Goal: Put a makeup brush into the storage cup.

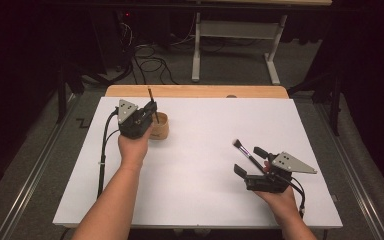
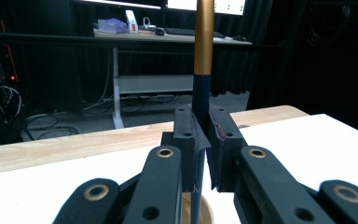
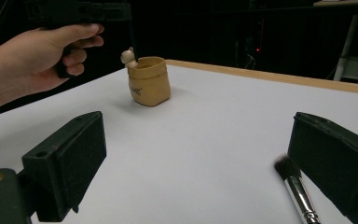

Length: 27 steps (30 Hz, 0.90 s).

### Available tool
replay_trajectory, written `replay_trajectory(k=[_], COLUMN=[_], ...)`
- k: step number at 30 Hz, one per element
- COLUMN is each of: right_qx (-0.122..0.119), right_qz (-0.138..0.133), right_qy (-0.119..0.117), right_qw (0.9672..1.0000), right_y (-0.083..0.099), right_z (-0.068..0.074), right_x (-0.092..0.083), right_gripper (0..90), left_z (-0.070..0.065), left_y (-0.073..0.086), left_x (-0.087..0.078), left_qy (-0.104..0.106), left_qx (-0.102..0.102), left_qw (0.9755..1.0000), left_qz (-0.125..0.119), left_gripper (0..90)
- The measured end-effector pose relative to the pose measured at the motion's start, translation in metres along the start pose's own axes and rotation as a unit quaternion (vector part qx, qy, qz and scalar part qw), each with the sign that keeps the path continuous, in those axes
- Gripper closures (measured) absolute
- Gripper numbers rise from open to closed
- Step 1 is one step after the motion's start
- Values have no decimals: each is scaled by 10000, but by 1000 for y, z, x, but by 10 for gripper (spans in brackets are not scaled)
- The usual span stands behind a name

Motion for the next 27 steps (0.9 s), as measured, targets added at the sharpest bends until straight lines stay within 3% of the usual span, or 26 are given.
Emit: replay_trajectory(k=[7,18,27], right_qx=[-46,-53,-15], right_qz=[-30,22,70], right_qy=[30,20,-21], right_qw=[10000,10000,10000], right_y=[-1,0,1], right_z=[0,1,2], right_x=[0,2,2], right_gripper=[4,4,4], left_z=[1,3,3], left_y=[2,7,11], left_x=[4,12,18], left_qy=[-36,-189,-196], left_qx=[27,77,79], left_qw=[10000,9997,9996], left_qz=[23,98,199], left_gripper=[830,829,829])
Point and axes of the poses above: each handheld gripper's, and its own axes: x roughly forward along the jaws, y roughly out of its underside, z roughly to its left, the point moved 7 cm from there along x, roughly forward along the jaws, and after that the axes turned 15 degrees about z, right-handed, at the moved point
